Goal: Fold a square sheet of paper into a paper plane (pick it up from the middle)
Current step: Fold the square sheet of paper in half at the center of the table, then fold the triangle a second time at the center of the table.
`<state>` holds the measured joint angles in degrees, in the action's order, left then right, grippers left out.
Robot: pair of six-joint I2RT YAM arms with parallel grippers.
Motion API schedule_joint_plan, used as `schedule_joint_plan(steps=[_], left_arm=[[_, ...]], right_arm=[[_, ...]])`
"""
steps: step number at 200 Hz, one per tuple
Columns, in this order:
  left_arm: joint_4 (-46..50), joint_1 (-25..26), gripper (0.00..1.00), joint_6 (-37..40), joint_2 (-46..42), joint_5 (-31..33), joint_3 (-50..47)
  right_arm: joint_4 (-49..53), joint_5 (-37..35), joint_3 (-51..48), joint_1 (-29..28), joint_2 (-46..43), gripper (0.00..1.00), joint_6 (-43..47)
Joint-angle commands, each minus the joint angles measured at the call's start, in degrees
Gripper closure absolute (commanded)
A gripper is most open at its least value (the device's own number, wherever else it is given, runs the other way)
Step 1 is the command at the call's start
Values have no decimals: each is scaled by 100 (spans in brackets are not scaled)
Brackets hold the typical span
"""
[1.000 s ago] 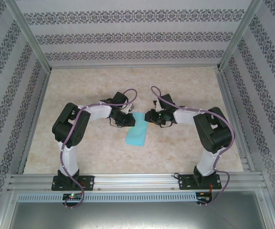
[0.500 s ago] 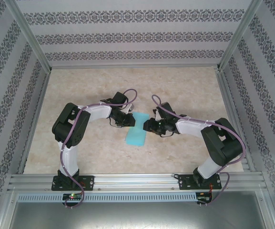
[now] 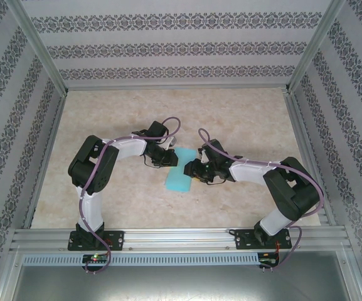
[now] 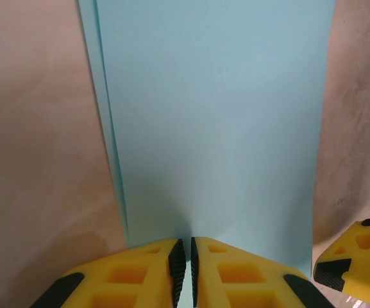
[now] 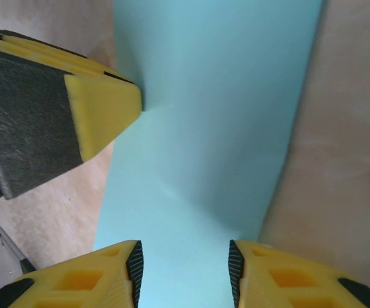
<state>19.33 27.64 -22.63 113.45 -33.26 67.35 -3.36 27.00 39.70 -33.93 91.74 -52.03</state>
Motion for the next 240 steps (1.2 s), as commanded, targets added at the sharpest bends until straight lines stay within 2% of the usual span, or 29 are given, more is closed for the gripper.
schedule_joint_plan(steps=[1,68,109,160,240], left_arm=[[801,-51,80,178,666,1066,-558],[774,-57,80,175,652,1053,-577],[778,-54,80,182,658,1035,-570],[774,-52,80,180,652,1016,-564],[768,-54,80,190,661,987,-577]], right_arm=[[-224,139,-6,-87,123,58,-182],[594,-299,11,-9,-163,56,93],[652,-345,97,10,-104,53,133],[-109,19,84,14,136,53,-178],[-594,194,133,227,346,53,-418]])
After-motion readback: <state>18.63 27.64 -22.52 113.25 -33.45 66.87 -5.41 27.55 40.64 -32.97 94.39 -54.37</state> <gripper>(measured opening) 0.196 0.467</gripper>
